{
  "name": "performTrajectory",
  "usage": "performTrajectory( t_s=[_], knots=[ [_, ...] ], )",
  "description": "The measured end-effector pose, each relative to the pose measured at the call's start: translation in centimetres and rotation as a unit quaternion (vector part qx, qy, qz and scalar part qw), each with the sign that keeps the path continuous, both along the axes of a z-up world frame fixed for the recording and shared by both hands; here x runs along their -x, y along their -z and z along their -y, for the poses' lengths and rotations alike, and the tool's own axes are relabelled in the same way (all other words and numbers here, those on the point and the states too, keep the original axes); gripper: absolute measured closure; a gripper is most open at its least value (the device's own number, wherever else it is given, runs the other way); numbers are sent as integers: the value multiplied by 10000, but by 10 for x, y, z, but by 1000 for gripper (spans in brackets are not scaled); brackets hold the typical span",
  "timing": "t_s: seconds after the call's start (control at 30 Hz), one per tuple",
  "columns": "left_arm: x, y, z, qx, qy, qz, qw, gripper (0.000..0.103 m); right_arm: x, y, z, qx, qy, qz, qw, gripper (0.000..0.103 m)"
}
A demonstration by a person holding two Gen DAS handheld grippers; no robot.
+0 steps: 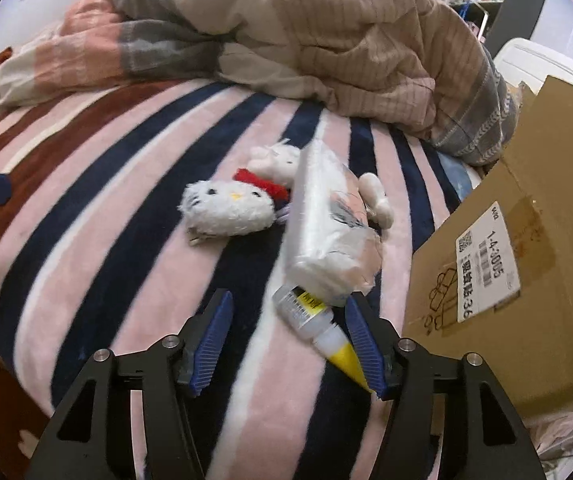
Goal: Organize objects
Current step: 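Move the right gripper back toward the yellow-tipped glue tube, then close the right gripper on the glue tube and lift it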
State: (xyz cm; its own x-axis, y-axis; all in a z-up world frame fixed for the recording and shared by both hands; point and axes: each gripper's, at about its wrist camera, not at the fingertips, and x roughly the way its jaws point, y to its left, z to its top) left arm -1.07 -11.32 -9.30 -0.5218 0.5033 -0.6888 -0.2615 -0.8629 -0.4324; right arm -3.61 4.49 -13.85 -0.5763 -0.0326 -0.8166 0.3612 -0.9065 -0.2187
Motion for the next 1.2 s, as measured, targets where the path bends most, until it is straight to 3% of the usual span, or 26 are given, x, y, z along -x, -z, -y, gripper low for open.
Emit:
performTrajectory(
  t_s=[0.13,0.37,0.5,0.57,0.7,0.77,0.83,1.07,1.2],
  knots=[
    [2,3,5,-46,-6,24,10000,20,1,0,-3,225,11,237,9995,48],
    [9,11,8,-109,4,118,9999,20,-12,-18,-6,1316,-475,722,9875,48],
    [9,14,8,-78,31,124,9999,20,-15,-18,-5,877,-489,539,9935,48],
    [10,14,9,-84,18,128,9999,20,-10,-8,-7,579,-473,695,9948,49],
    [11,15,9,-74,6,144,9999,20,-10,2,-13,631,-552,917,9922,54],
    [11,16,8,-74,0,157,9998,20,-10,-1,-15,737,-568,904,9915,81],
    [12,16,7,-75,10,174,9998,20,-12,-2,-15,814,-607,898,9908,92],
    [11,14,1,-80,125,198,9997,20,-20,-1,3,876,-1103,885,9861,91],
    [9,14,1,-21,100,258,9996,20,-13,7,8,943,-1104,856,9857,91]
  ],
)
